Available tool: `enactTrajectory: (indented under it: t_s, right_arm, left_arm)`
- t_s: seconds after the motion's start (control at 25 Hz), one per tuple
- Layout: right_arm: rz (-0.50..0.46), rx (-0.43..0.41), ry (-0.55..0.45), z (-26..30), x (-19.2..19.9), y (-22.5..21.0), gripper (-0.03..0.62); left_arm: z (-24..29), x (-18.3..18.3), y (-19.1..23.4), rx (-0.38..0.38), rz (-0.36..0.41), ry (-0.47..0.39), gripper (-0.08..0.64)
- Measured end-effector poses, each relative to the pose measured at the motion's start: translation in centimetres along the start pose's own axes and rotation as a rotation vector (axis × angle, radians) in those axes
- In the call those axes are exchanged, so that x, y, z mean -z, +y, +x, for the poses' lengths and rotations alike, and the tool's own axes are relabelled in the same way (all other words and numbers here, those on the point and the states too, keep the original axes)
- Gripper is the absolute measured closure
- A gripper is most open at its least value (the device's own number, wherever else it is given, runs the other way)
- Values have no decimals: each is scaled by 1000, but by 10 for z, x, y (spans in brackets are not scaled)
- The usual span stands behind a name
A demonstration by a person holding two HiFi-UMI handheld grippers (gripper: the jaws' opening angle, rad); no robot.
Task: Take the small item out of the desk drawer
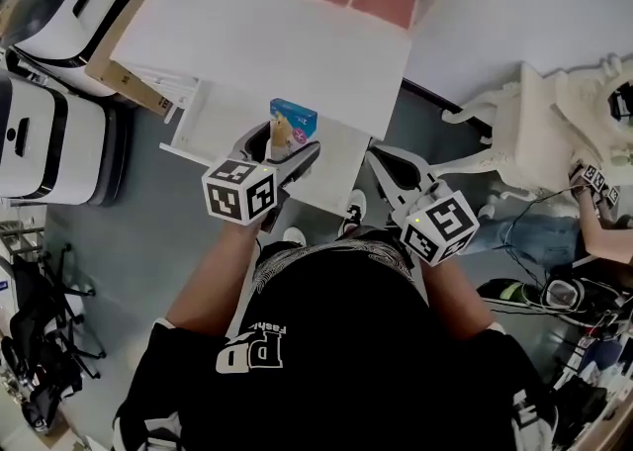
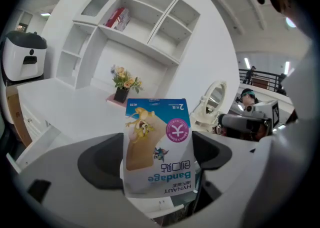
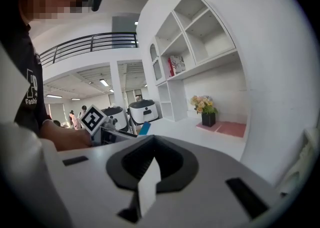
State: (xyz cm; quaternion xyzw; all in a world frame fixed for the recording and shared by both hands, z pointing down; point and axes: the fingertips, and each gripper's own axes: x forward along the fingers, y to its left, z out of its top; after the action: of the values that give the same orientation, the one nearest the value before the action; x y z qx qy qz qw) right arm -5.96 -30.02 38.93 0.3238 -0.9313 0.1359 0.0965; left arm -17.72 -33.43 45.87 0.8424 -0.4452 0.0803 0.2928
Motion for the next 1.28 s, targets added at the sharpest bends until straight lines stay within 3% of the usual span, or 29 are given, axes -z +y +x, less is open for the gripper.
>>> enactTrajectory:
  t_s: [0.12,0.4,0.88,1.08,1.28]
  right_arm:
    - [-23,-5,-7,-3,-3,17,583]
    - [21,-15,-24,-7,-1,39,583]
    - [100,28,-96,-18,-1,71,584]
    - [60,29,-98,-24,-3,81,584]
    - [30,-6,-98,-29,-6,82,584]
  left_arm:
    - [-23,-7,-12,32,10,-43,135]
    - [-57,-24,-27,73,59,-126,135]
    - [-109,-21,-55,161,100,-180,135]
    - [-121,-17,-65,181,114,-187,135]
    - [-126,-13,-76,152,117,-221,135]
